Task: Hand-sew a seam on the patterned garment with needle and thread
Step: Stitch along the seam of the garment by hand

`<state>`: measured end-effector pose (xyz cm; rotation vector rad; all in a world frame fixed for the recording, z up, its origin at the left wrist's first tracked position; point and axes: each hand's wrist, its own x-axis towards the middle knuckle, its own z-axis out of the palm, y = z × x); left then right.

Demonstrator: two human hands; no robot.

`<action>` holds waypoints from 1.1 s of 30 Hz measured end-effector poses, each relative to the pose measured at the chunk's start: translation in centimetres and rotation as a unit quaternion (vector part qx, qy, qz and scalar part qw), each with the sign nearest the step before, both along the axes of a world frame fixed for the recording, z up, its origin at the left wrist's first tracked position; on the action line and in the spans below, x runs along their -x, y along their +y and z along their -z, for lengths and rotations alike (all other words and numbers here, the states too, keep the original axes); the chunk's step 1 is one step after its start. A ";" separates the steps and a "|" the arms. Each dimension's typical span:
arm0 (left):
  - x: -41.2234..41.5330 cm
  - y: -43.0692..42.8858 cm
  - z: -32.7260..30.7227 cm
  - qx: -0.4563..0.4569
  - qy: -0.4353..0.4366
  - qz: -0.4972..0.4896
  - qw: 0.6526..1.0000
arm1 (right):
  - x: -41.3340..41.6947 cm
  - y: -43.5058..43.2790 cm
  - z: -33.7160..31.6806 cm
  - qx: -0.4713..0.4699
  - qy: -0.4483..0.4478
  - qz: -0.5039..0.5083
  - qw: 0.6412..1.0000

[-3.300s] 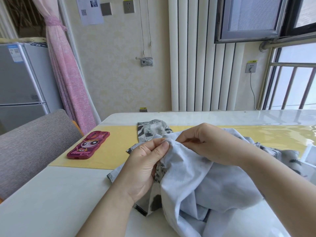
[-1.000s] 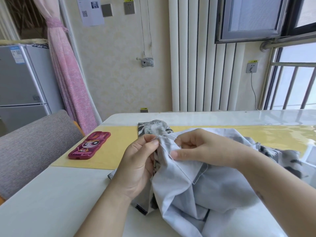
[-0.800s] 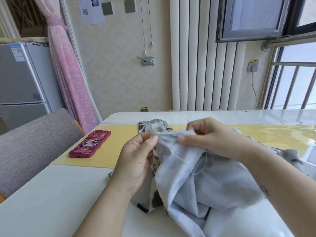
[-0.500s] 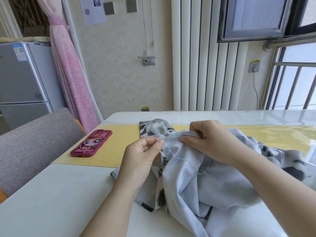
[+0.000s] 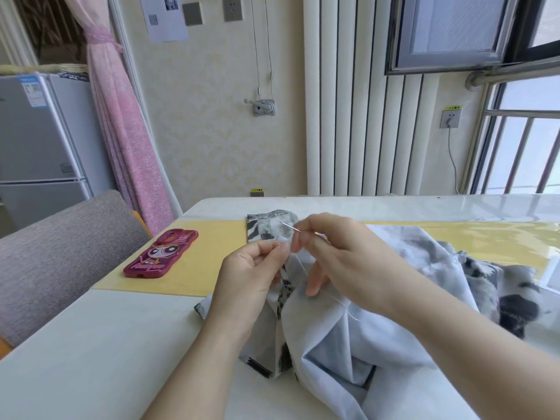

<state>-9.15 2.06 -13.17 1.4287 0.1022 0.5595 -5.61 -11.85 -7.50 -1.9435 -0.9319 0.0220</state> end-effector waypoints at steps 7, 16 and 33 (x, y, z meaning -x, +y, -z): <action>0.2 -0.1 -0.3 0.026 -0.002 0.045 0.999 | -1.7 -0.1 0.6 0.013 0.050 0.030 0.998; 0.0 0.3 0.1 0.088 0.054 0.061 0.993 | -2.3 -0.3 0.6 -0.022 0.094 0.029 0.995; -0.1 0.1 0.0 0.139 0.018 0.086 0.986 | -2.1 -0.3 0.8 -0.027 0.094 0.027 0.995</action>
